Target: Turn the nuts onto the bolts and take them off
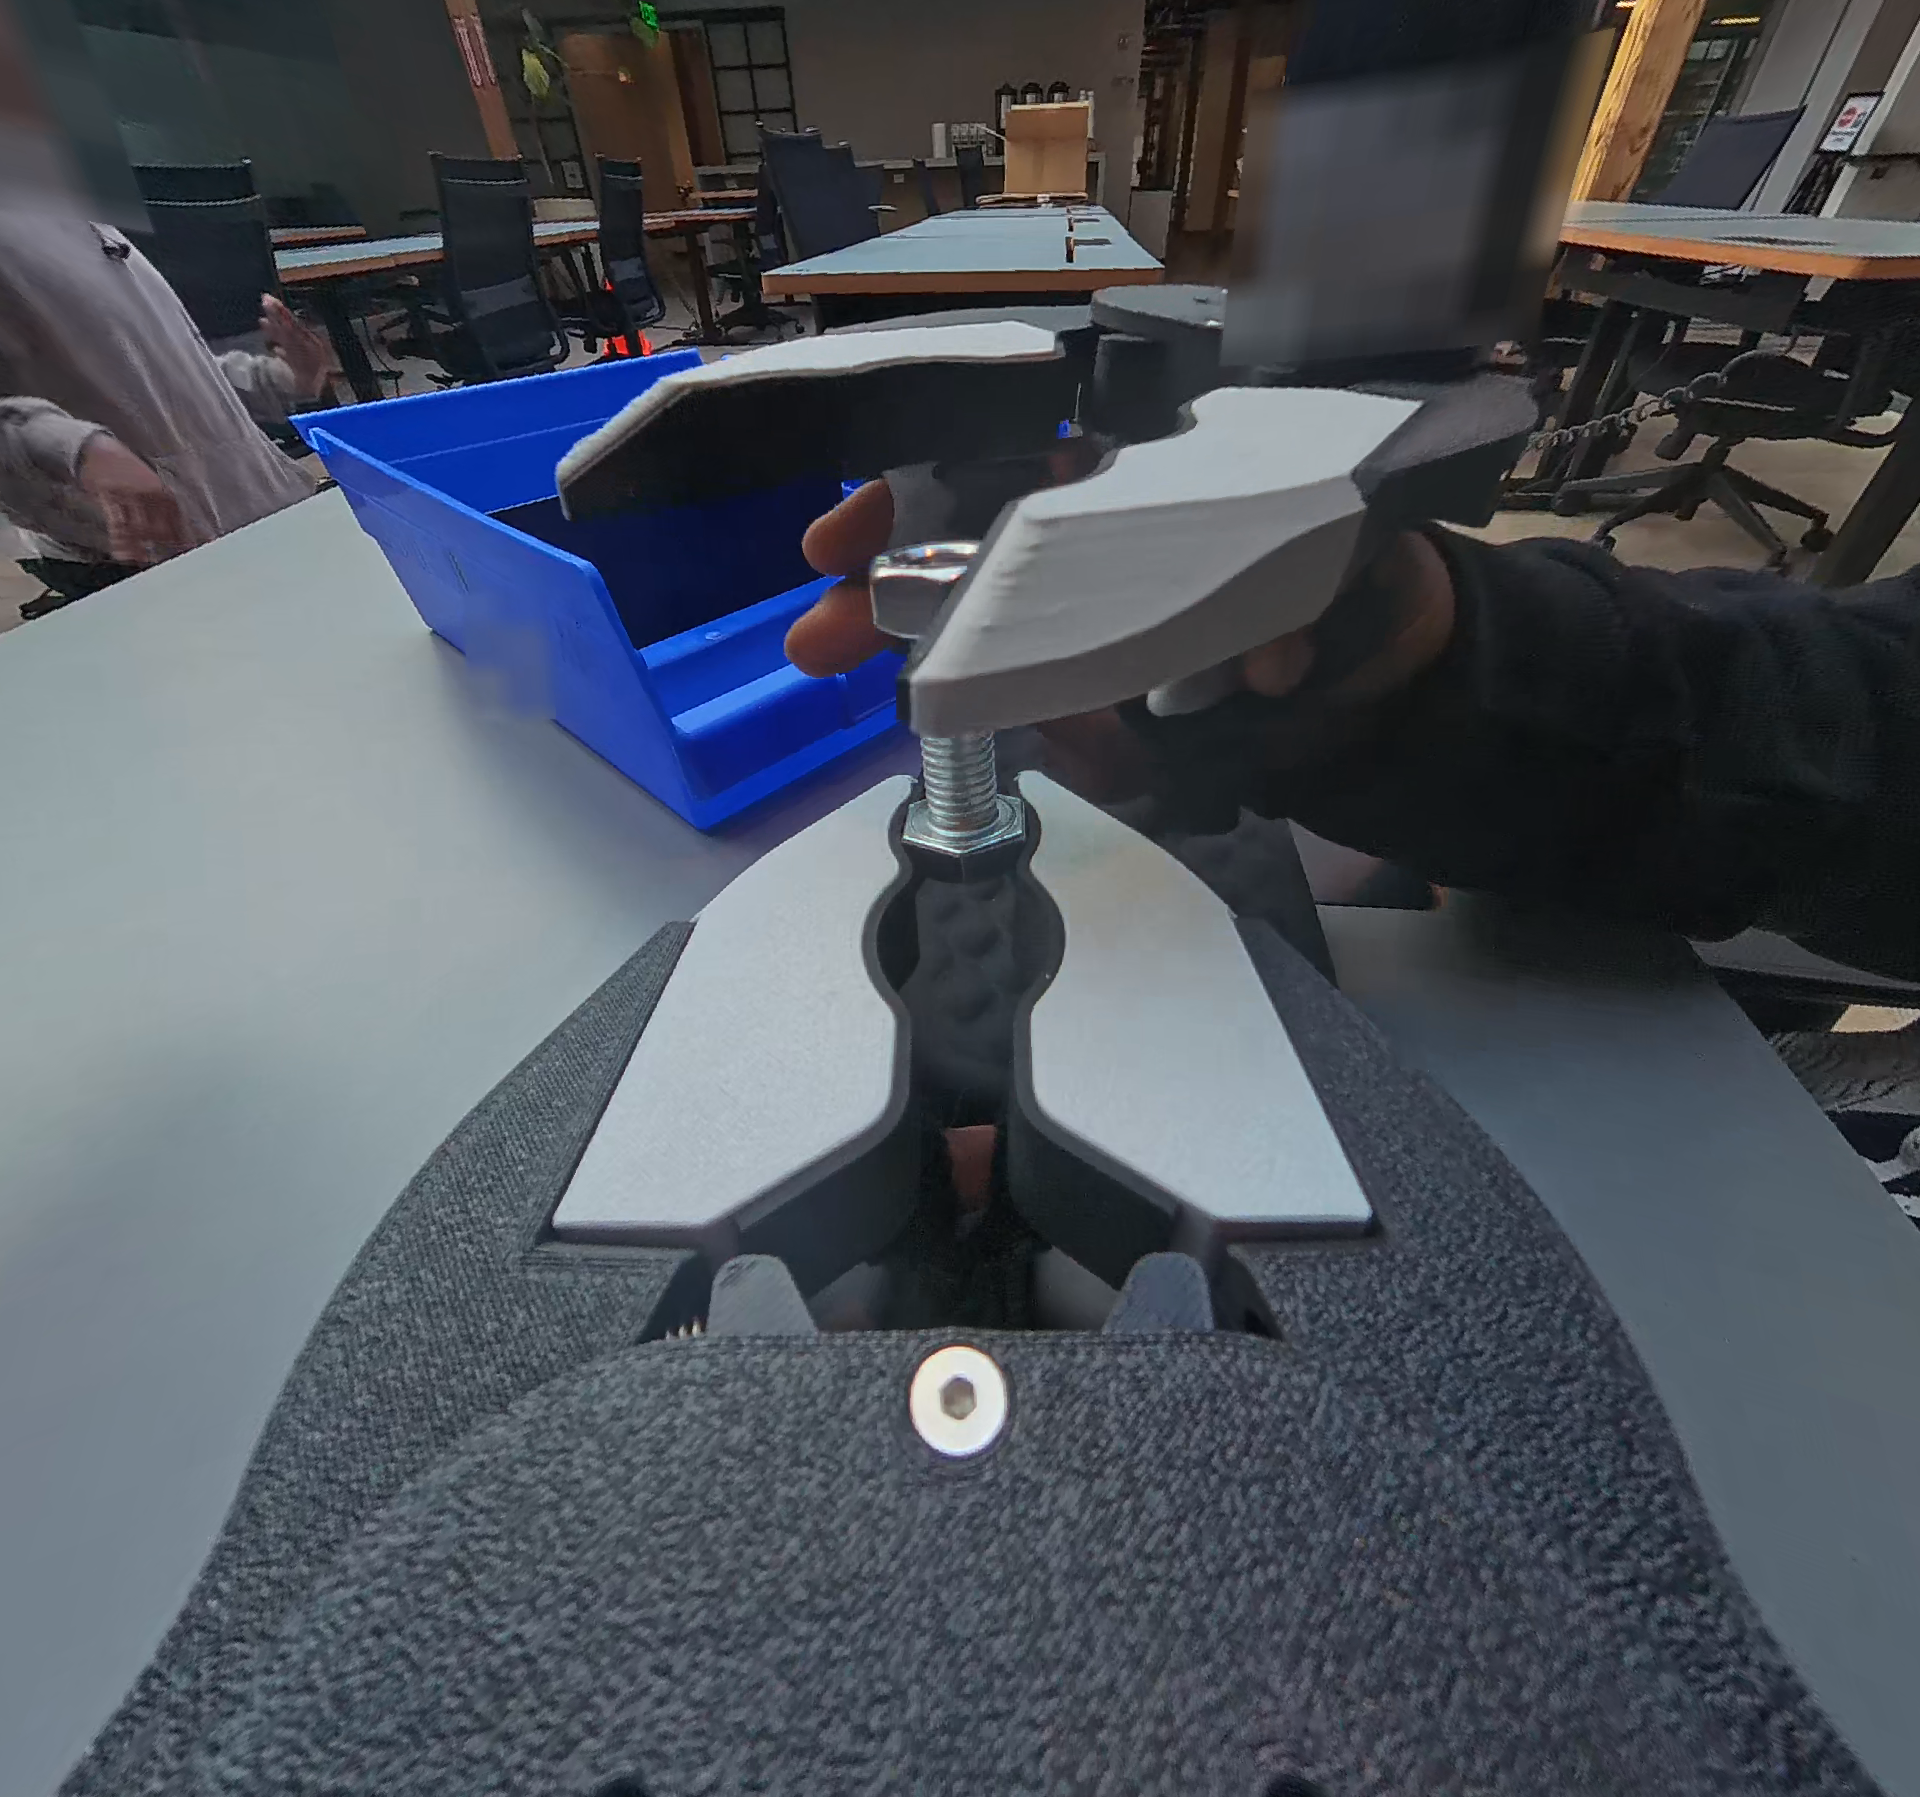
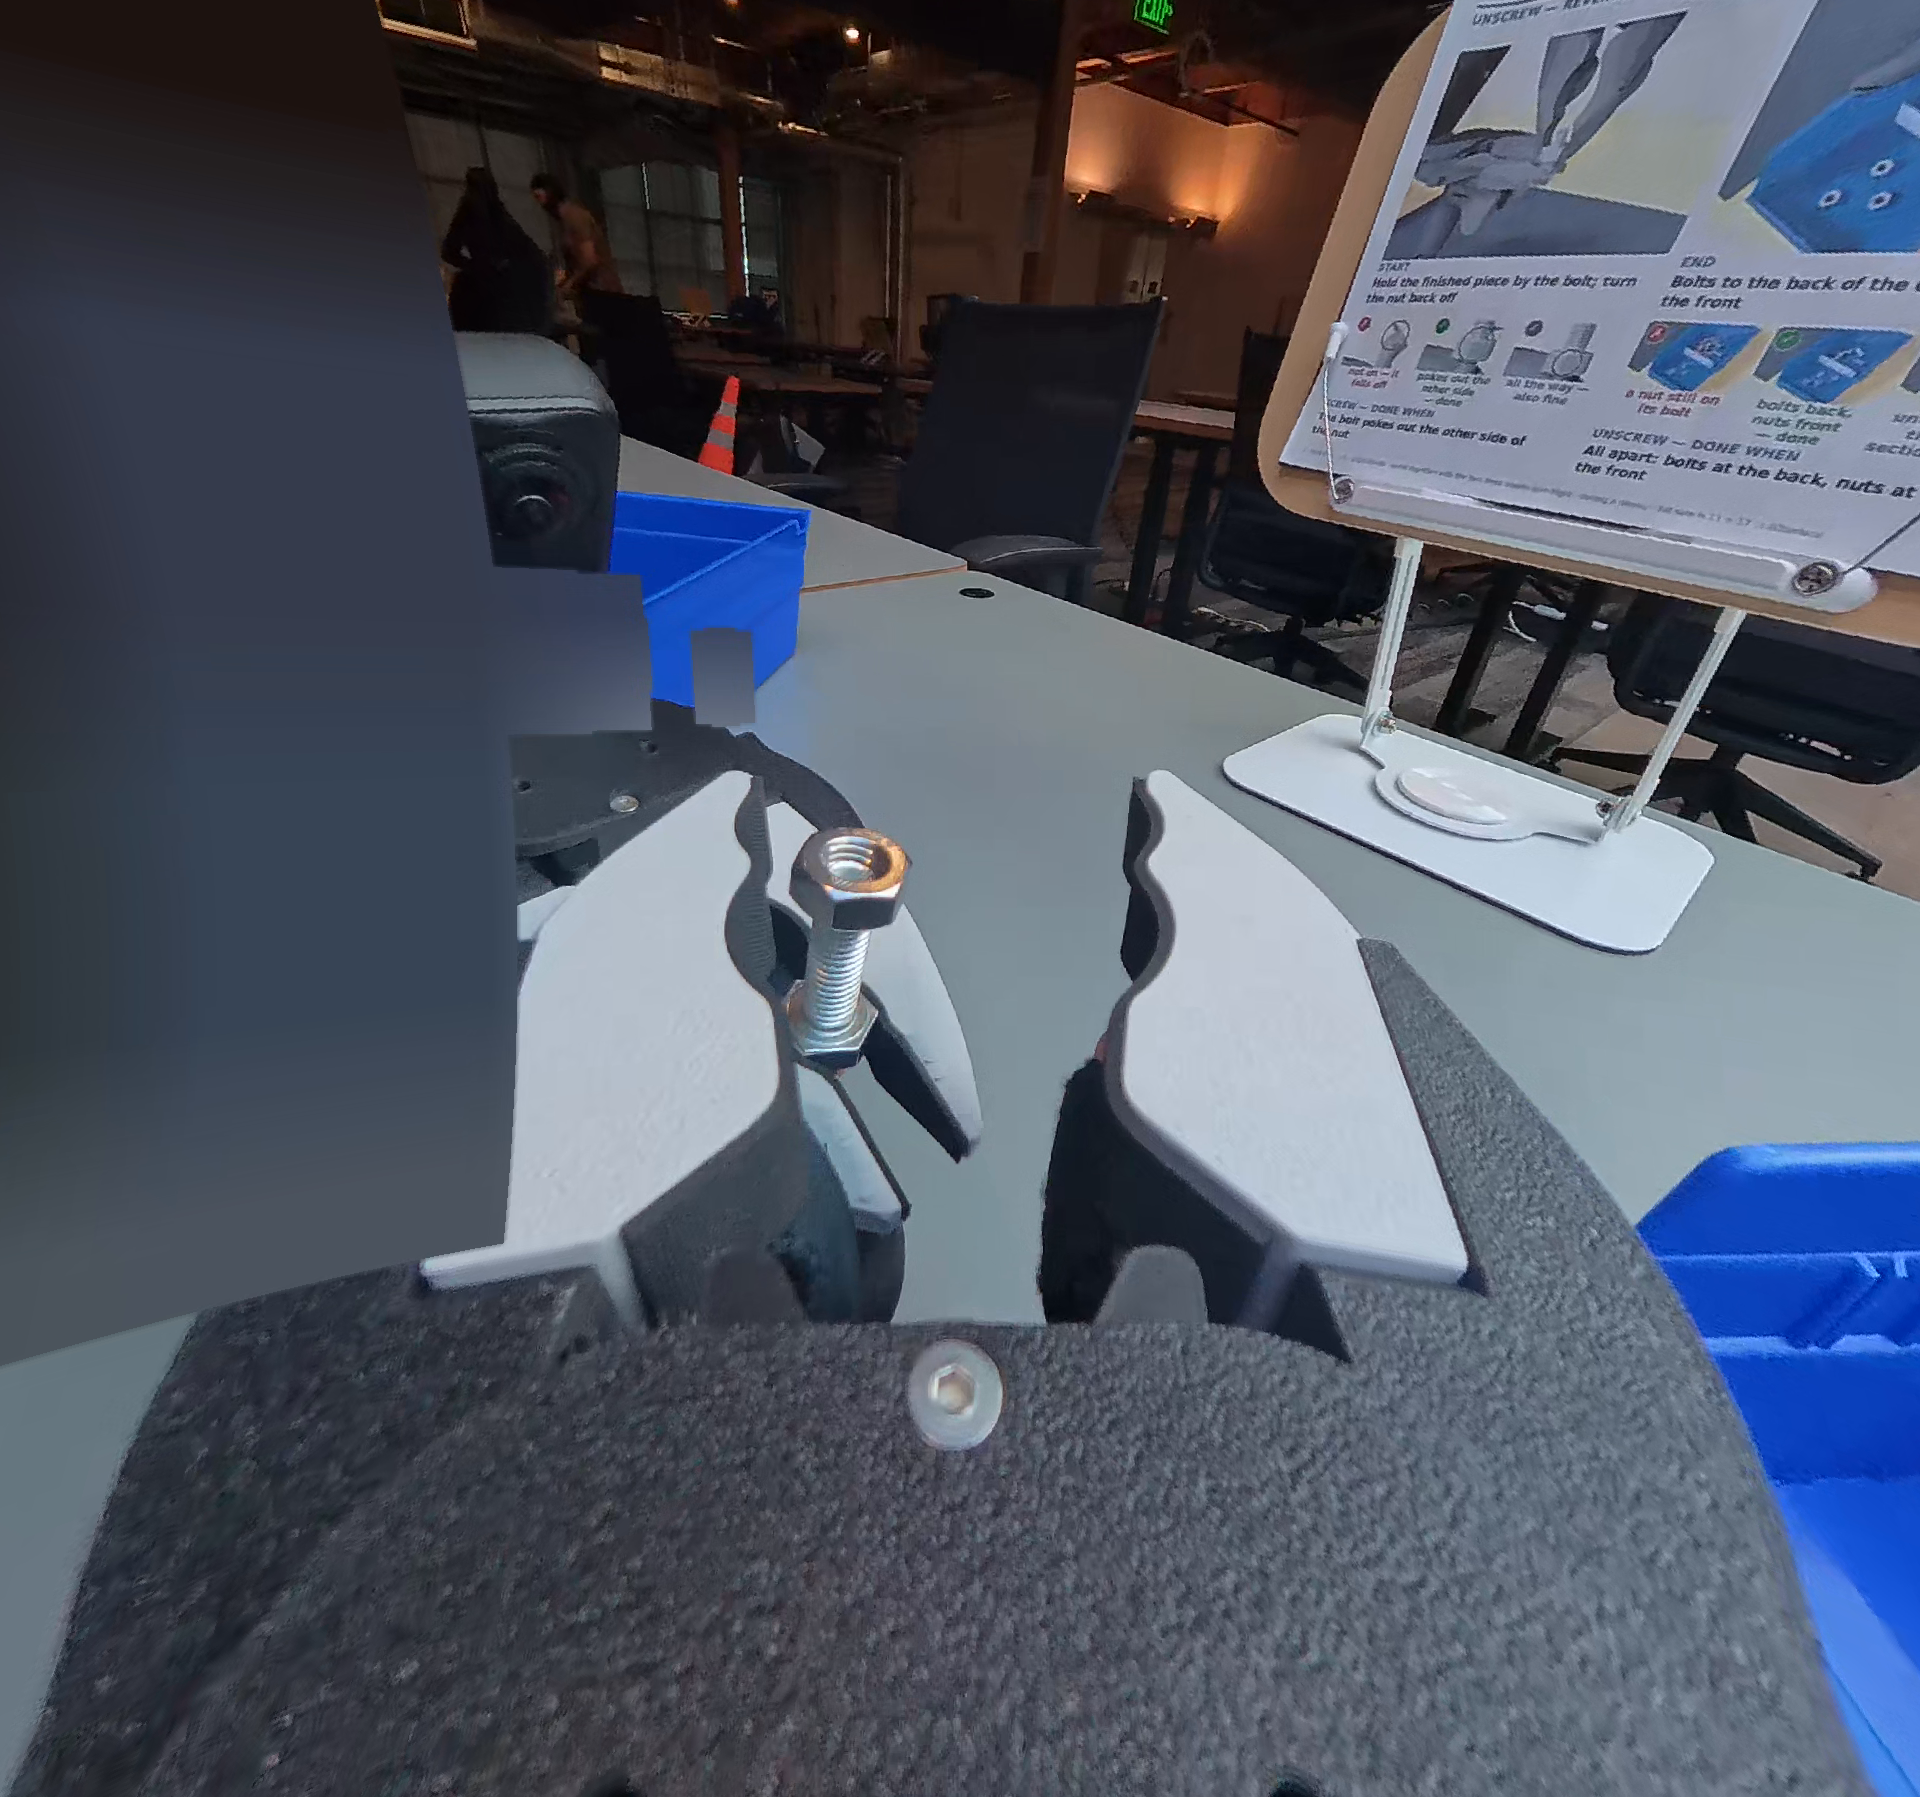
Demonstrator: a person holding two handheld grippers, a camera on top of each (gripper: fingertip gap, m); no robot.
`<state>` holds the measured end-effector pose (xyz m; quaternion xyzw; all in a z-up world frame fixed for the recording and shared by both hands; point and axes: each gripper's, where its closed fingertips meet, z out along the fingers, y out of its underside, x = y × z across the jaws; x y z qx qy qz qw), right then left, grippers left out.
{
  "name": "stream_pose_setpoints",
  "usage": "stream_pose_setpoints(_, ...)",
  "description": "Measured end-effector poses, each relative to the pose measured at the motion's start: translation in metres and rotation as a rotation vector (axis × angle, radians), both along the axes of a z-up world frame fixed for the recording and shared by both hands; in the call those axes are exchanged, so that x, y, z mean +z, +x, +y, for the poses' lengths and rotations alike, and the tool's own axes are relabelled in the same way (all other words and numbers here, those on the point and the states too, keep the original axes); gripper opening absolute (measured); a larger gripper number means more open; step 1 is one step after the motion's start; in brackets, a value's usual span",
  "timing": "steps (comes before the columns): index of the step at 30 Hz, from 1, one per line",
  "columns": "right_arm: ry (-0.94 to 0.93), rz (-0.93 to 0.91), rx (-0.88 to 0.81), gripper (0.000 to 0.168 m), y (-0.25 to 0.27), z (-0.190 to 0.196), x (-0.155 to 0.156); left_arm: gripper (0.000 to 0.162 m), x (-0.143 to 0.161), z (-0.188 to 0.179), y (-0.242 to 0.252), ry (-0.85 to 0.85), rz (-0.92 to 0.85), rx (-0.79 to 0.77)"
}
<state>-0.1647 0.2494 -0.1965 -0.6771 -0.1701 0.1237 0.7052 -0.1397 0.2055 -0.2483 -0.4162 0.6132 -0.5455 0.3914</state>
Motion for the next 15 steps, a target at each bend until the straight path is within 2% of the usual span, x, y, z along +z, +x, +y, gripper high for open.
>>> stream_pose_setpoints(15, -0.003, 0.004, -0.057, 0.06, 0.03, -0.027, -0.002, 0.013, 0.003, 0.003, -0.001, -0.029, -0.016, 0.006)
